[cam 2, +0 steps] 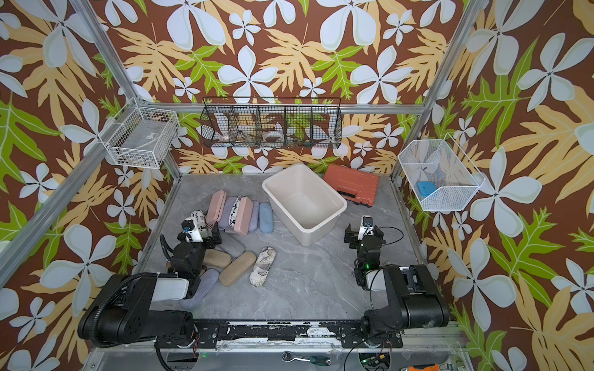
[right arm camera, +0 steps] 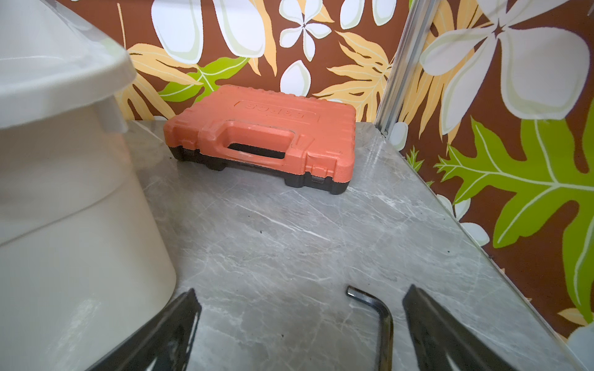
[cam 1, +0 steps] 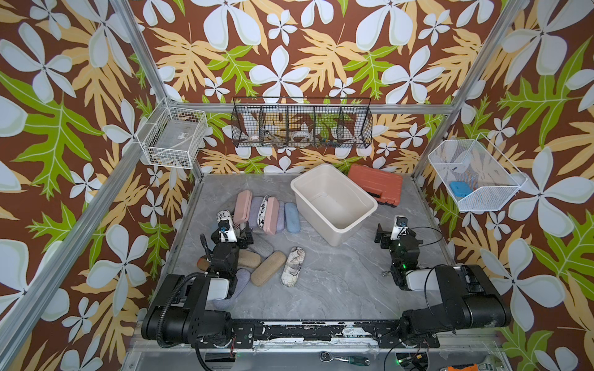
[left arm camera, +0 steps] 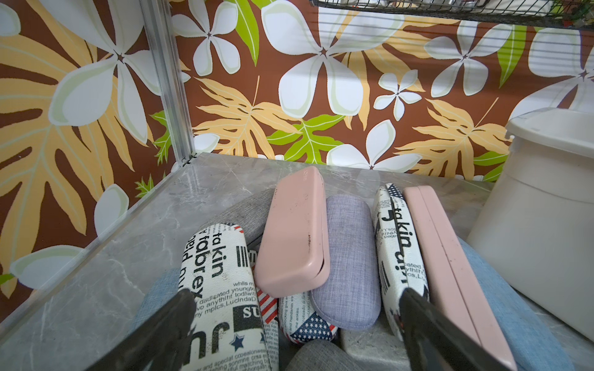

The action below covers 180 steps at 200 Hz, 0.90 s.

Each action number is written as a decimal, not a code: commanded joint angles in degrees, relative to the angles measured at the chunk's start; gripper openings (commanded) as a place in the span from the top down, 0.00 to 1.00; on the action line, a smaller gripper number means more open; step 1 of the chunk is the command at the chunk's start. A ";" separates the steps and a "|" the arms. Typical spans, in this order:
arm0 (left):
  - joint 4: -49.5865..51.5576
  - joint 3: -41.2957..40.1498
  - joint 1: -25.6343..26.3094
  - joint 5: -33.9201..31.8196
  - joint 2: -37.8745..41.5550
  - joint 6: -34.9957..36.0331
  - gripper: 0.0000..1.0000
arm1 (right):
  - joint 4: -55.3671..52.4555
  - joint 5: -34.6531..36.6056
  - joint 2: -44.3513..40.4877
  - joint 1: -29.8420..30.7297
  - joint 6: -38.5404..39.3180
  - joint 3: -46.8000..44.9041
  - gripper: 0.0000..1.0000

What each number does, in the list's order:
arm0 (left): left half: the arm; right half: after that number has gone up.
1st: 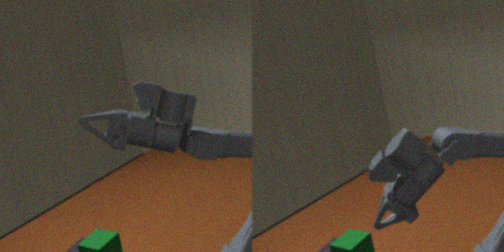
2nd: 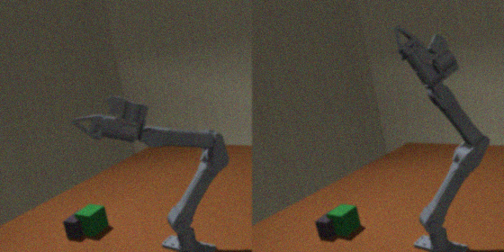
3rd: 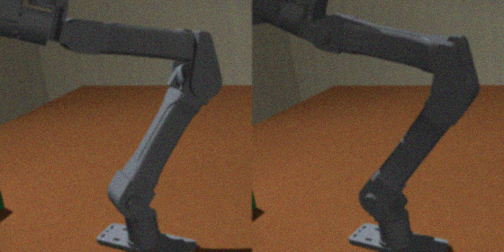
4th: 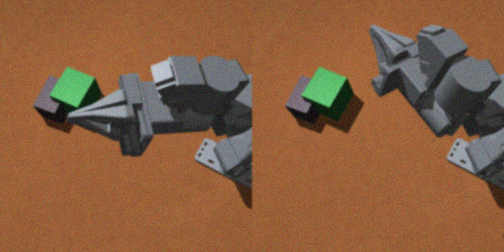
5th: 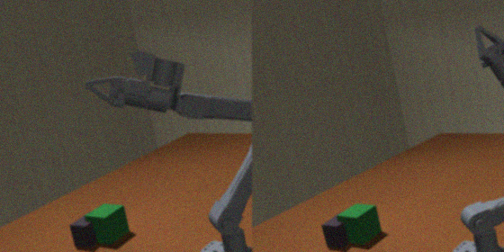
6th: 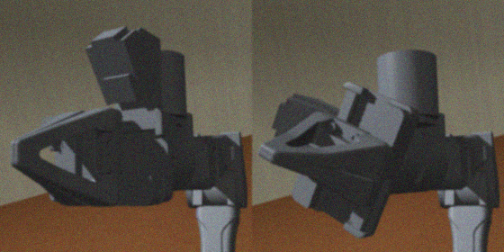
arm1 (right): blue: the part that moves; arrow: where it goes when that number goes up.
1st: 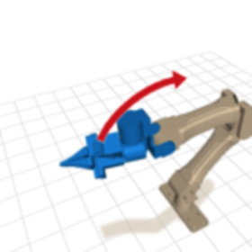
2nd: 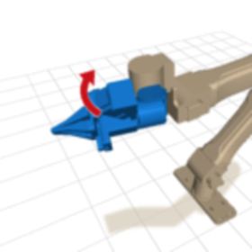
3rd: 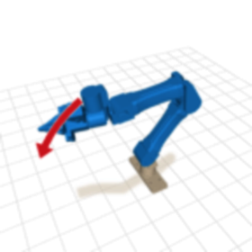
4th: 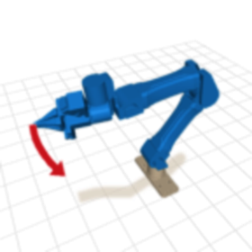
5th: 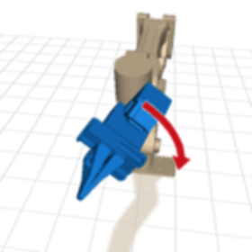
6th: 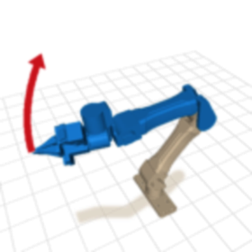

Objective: Put the glasses cases into the storage boxes
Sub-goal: Move the storage box to the center of the board.

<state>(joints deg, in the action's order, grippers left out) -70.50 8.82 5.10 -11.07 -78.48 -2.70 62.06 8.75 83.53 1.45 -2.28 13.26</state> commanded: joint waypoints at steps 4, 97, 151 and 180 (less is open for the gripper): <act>-0.96 0.03 0.00 0.42 -0.04 0.59 0.00 | 0.52 -0.43 0.15 -0.05 0.18 0.25 0.01; -0.47 0.27 -0.03 -0.66 -0.05 -0.08 0.00 | 0.43 -0.92 0.15 -0.31 0.00 0.38 0.00; 26.48 7.80 0.52 0.14 23.86 -3.66 0.00 | -23.82 6.48 -11.68 -0.01 -1.55 10.65 0.00; 43.87 20.61 0.52 -0.70 32.91 -19.32 0.00 | -44.75 4.10 -20.36 1.30 -8.67 21.79 0.00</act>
<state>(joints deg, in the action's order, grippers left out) -44.64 21.19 5.58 -11.40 -50.19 -7.97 38.52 14.06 68.14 2.09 -4.62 27.77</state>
